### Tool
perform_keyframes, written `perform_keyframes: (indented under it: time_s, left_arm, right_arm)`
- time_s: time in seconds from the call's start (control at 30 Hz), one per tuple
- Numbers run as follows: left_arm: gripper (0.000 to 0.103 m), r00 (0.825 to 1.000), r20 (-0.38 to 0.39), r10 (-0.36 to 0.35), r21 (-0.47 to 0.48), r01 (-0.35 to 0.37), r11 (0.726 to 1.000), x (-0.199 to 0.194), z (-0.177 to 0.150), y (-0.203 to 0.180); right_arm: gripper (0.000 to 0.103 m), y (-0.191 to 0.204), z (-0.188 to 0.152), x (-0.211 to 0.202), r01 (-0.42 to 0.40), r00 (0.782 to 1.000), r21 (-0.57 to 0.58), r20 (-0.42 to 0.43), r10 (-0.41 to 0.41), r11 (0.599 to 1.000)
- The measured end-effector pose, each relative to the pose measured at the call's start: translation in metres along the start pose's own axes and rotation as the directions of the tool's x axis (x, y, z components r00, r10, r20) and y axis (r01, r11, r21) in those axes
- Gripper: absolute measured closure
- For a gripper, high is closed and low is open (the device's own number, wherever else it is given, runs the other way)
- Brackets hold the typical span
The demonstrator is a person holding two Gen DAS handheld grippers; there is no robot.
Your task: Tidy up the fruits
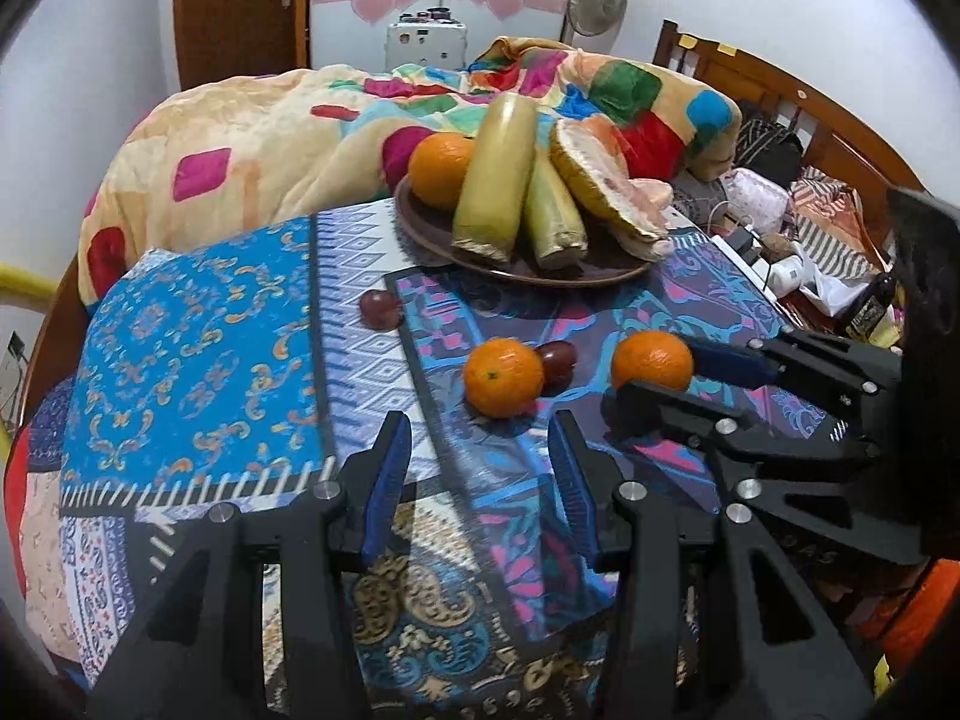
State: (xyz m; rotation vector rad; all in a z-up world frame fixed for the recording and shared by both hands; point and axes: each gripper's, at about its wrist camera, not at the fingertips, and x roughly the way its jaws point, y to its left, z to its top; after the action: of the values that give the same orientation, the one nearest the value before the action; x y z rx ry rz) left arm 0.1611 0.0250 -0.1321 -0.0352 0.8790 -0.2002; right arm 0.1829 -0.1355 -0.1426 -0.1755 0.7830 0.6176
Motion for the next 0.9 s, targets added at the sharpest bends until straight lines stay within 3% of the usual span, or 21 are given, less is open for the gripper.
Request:
perform_keyframes:
  time_s: [0.43,0.57,0.7,0.83,0.9]
  left_arm:
    - [0.06,1.0,-0.019,-0.019,0.001,0.019,1.0,0.028,0.007,-0.006]
    - [0.073,1.0,-0.021,-0.019,0.0,0.019,1.0,0.032,0.007,-0.005]
    - [0.074,0.999,-0.03,-0.028,0.031,0.029,0.999,0.029,0.006,-0.005]
    - [0.072,0.996,-0.085,0.022,0.091,-0.015,0.996,0.028,0.003,-0.013]
    - [0.061,0.991,-0.097,0.094,0.148,-0.079,0.986,0.023,-0.004,-0.019]
  right_arm:
    - [0.069,-0.025,0.002,-0.02,0.063,0.997,0.026,0.051,-0.064,0.998]
    - [0.069,-0.032,0.003,-0.016,0.068,0.996,0.041,0.047,-0.07,0.997]
    - [0.069,-0.04,0.001,-0.017,0.07,0.996,0.065,0.057,-0.074,0.995]
    - [0.069,-0.043,0.0,-0.014,0.029,0.999,0.055,0.015,-0.03,0.998]
    - [0.069,-0.042,0.003,-0.002,0.032,0.999,0.041,-0.035,-0.031,0.999]
